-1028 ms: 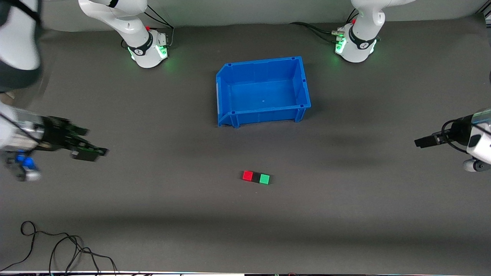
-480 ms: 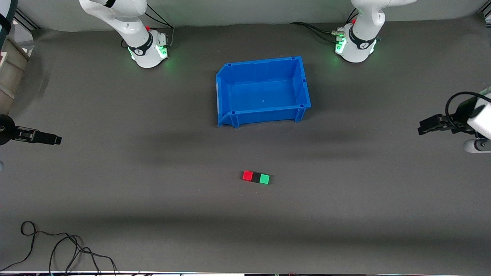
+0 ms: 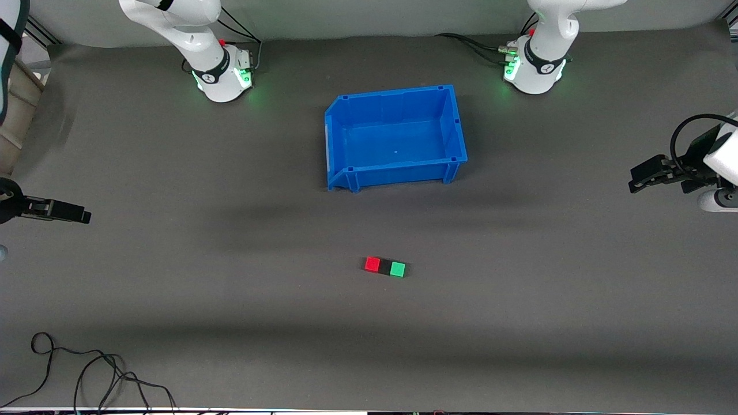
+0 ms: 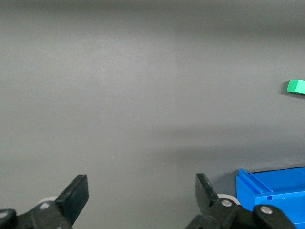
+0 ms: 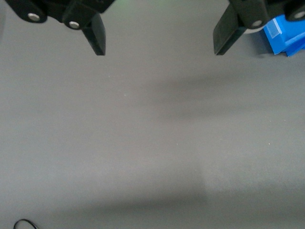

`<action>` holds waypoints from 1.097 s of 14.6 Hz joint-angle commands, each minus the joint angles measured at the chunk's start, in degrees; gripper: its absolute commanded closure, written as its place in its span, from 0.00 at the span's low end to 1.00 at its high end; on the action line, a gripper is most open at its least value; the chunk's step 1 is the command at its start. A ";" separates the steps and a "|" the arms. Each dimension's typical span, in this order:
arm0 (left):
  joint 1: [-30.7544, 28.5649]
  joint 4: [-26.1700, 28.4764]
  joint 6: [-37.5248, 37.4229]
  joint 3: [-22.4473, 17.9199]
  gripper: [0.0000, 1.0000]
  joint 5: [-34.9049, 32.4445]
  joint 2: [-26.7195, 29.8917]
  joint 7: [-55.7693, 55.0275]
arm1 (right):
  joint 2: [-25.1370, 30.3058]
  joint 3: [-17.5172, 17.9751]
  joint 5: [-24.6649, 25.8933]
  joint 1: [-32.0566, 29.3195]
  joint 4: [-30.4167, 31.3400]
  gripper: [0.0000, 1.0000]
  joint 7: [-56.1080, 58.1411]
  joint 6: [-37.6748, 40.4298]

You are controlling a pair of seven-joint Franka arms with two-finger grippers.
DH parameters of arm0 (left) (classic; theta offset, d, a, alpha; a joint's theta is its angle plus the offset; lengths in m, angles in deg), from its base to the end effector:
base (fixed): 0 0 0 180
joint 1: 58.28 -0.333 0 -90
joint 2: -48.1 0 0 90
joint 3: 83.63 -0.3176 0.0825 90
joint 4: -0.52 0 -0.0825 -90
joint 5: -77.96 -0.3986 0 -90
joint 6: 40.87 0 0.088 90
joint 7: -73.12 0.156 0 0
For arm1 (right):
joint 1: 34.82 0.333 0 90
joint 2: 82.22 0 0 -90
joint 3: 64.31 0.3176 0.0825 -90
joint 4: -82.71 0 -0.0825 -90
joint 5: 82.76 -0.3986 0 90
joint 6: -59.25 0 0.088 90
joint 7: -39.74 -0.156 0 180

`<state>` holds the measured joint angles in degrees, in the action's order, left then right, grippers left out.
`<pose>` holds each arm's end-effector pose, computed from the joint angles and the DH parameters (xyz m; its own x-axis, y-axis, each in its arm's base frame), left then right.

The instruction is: Attach green and red cubes to black cube

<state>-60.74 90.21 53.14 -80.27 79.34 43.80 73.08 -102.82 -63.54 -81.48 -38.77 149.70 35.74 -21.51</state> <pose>0.5974 -0.0120 0.5422 0.9999 -0.0132 0.0004 -0.0132 -0.9995 0.0284 0.6513 -0.0415 0.5351 0.9847 -0.1284 -0.1174 -0.1263 -0.9917 0.0258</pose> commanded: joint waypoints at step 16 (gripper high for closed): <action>0.26 1.54 -0.67 0.07 0.00 -1.03 2.63 3.11 | 16.37 -1.20 1.09 2.71 21.95 0.01 5.94 -14.60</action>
<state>-60.72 90.24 52.98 -80.08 79.21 44.70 75.61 -85.97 -63.90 -81.34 -36.91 173.19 40.85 -38.02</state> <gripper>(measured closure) 0.000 0.004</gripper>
